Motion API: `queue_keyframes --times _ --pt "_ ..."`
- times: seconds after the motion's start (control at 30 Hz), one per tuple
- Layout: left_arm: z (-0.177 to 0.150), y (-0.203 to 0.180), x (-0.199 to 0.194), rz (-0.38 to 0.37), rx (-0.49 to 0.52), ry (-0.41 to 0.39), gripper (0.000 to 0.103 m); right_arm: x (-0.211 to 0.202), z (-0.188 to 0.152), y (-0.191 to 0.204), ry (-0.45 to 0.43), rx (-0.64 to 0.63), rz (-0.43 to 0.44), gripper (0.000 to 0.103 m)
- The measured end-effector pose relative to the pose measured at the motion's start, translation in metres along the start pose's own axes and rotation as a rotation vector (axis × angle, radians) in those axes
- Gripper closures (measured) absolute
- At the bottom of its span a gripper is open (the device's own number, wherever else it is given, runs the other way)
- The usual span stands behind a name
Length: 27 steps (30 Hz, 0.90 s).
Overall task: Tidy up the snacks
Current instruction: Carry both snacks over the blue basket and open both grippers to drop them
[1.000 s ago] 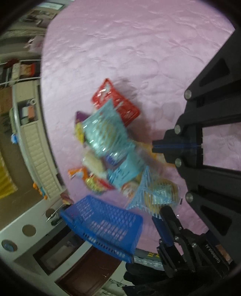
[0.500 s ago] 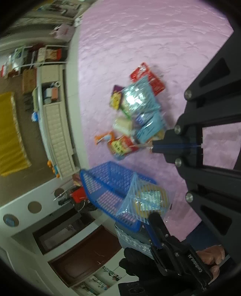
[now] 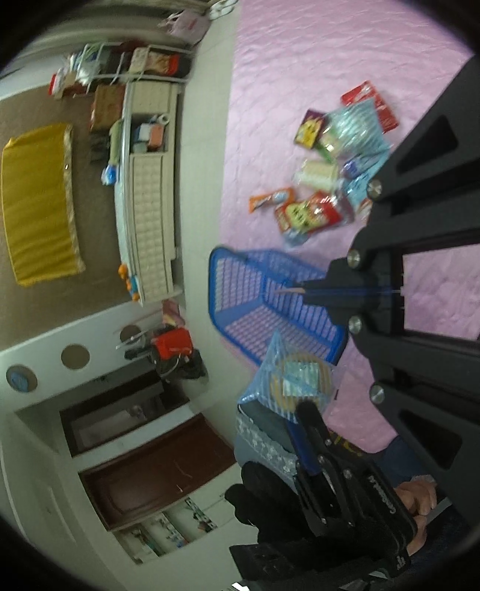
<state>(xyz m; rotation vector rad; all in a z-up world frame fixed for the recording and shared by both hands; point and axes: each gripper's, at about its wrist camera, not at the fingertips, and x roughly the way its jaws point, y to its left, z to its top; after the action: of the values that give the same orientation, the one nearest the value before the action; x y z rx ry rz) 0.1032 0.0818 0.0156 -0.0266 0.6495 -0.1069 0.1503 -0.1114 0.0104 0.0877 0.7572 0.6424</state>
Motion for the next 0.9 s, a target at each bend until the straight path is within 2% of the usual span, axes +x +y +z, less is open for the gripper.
queue_keyframes --times 0.27,0.4,0.63,0.73,0.83,0.9 --pt "0.009 0.038 0.009 0.063 0.004 0.019 0.087 0.036 0.03 0.032 0.0 -0.051 0.047 0.101" --pt "0.008 0.057 0.032 0.055 -0.001 0.059 0.087 0.062 0.036 0.042 0.028 -0.061 0.05 0.101" --pt "-0.003 0.08 0.082 0.033 0.004 0.144 0.088 0.111 0.024 0.035 0.122 -0.006 0.027 0.101" --pt "-0.009 0.078 0.093 0.018 0.022 0.177 0.088 0.131 0.015 0.029 0.171 0.006 -0.003 0.101" --pt "-0.018 0.077 0.106 0.044 0.05 0.222 0.092 0.145 0.007 0.03 0.217 -0.002 -0.023 0.101" --pt "-0.022 0.078 0.114 0.029 0.038 0.25 0.093 0.149 0.004 0.029 0.233 0.004 -0.014 0.101"
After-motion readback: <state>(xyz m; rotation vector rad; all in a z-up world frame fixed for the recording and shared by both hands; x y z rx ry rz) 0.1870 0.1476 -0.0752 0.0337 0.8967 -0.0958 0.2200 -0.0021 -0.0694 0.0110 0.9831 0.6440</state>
